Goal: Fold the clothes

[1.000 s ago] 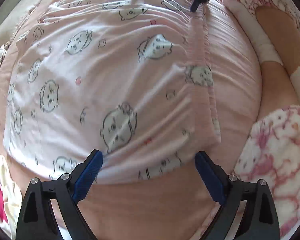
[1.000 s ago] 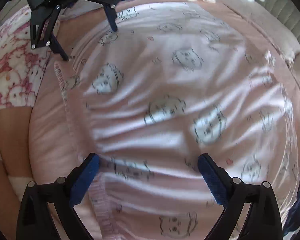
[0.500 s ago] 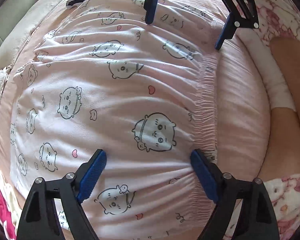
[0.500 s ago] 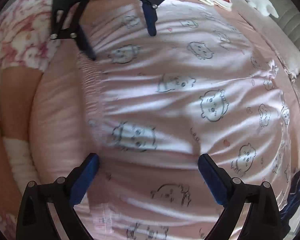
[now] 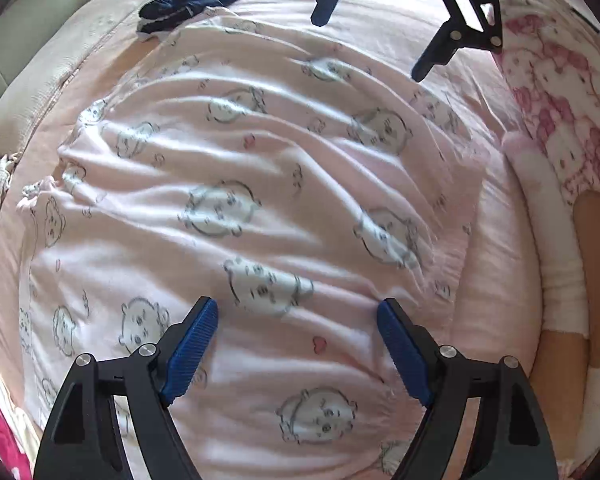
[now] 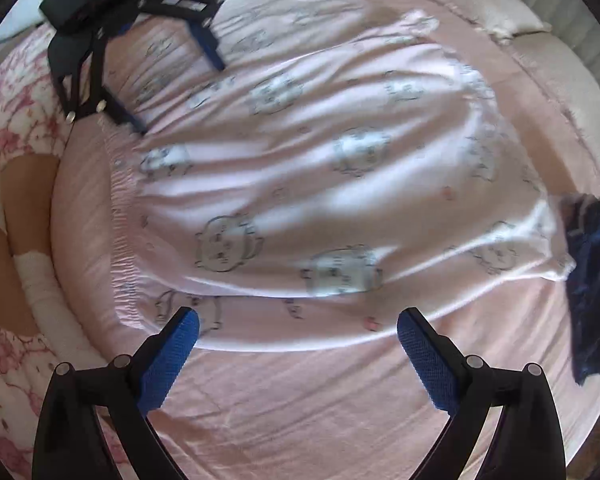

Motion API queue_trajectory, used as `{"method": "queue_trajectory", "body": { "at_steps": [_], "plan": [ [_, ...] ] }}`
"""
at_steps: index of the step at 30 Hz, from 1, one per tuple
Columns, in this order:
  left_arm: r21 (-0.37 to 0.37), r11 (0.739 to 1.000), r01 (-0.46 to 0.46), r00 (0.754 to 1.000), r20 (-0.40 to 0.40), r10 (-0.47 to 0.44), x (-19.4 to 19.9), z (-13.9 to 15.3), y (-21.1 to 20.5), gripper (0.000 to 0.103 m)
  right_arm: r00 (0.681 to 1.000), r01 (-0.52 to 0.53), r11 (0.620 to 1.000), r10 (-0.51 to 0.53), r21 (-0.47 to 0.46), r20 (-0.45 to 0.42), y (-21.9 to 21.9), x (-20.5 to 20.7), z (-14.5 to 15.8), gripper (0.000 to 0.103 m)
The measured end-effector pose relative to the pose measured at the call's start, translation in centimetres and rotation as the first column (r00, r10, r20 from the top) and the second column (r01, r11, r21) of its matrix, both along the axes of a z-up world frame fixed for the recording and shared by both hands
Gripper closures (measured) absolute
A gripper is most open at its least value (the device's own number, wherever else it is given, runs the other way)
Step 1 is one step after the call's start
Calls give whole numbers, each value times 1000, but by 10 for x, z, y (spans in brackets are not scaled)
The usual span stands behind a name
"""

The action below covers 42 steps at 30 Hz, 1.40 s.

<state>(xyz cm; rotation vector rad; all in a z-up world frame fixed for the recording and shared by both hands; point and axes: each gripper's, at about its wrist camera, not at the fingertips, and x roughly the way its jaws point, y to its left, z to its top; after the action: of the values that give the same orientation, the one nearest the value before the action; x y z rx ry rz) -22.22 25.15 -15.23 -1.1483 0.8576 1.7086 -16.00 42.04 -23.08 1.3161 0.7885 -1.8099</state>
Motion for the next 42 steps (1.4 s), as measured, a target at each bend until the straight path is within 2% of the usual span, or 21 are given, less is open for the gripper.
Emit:
{"method": "queue_trajectory", "body": {
  "at_steps": [3, 6, 9, 12, 13, 15, 17, 18, 19, 21, 22, 25, 26, 28, 30, 32, 34, 35, 37, 39, 42],
  "plan": [
    [74, 996, -57, 997, -44, 60, -39, 11, 26, 21, 959, 256, 966, -259, -43, -115, 40, -34, 4, 3],
    [96, 991, -96, 993, -59, 101, -61, 1, 17, 21, 850, 490, 863, -504, -123, -152, 58, -97, 16, 3],
    [97, 987, -125, 989, -64, 132, -57, -11, -20, 21, 750, 639, 721, -662, -267, 5, 90, -146, 16, 3],
    [110, 979, -172, 982, -63, 179, -87, -23, -11, 21, 664, 738, 561, -705, -376, 251, 104, -170, -2, 4],
    [113, 974, -199, 977, -59, 206, -90, -36, -10, 21, 642, 758, 516, -698, -399, 316, 106, -174, -7, 4],
    [125, 959, -253, 964, -49, 260, -103, -43, -30, 21, 634, 766, 481, -677, -428, 374, 106, -173, -12, 6],
    [128, 942, -309, 947, -47, 317, -125, -52, -41, 21, 641, 757, 488, -684, -435, 348, 109, -169, -8, 23],
    [128, 932, -338, 936, -54, 347, -133, -54, -46, 21, 640, 755, 489, -692, -436, 333, 101, -177, -9, 55],
    [130, 921, -368, 924, -57, 378, -140, -56, -50, 21, 638, 758, 489, -694, -433, 334, 95, -190, -13, 98],
    [129, 894, -430, 897, -56, 439, -152, -60, -56, 21, 645, 756, 507, -684, -413, 341, 78, -220, -27, 99],
    [129, 879, -459, 881, -59, 469, -158, -60, -59, 21, 668, 737, 539, -670, -407, 323, 70, -229, -28, 99],
    [171, 843, -511, 851, -43, 524, -175, -55, -68, 21, 702, 707, 579, -645, -406, 303, 64, -225, -23, 99],
    [177, 835, -520, 843, -50, 536, -178, -53, -69, 22, 713, 694, 608, -654, -385, 251, 60, -224, -20, 99],
    [170, 837, -520, 838, -86, 539, -182, -55, -70, 22, 753, 635, 717, -657, -286, 24, 47, -225, -13, 100],
    [163, 848, -505, 839, -136, 526, -181, -54, -68, 22, 809, 541, 820, -568, -185, -152, 31, -222, -11, 100],
    [184, 858, -479, 845, -169, 508, -174, -48, -63, 22, 832, 473, 875, -483, -107, -272, 15, -220, -16, 100],
    [231, 875, -425, 888, -82, 452, -164, -47, -59, 21, 835, 446, 890, -451, -95, -314, 10, -217, -21, 99],
    [253, 887, -387, 912, -38, 408, -156, -48, -56, 21, 829, 471, 875, -483, -115, -282, 16, -217, -20, 99],
    [240, 924, -299, 942, -80, 326, -137, -55, -50, 21, 809, 533, 819, -566, -211, -156, 36, -218, -11, 92],
    [216, 952, -217, 960, -132, 249, -124, -64, -42, 21, 782, 568, 780, -611, -263, -124, 49, -214, -1, 76],
    [234, 951, -202, 961, -141, 239, -125, -68, -29, 21, 775, 533, 806, -587, -258, -233, 32, -206, 15, 71]
  ]
}}
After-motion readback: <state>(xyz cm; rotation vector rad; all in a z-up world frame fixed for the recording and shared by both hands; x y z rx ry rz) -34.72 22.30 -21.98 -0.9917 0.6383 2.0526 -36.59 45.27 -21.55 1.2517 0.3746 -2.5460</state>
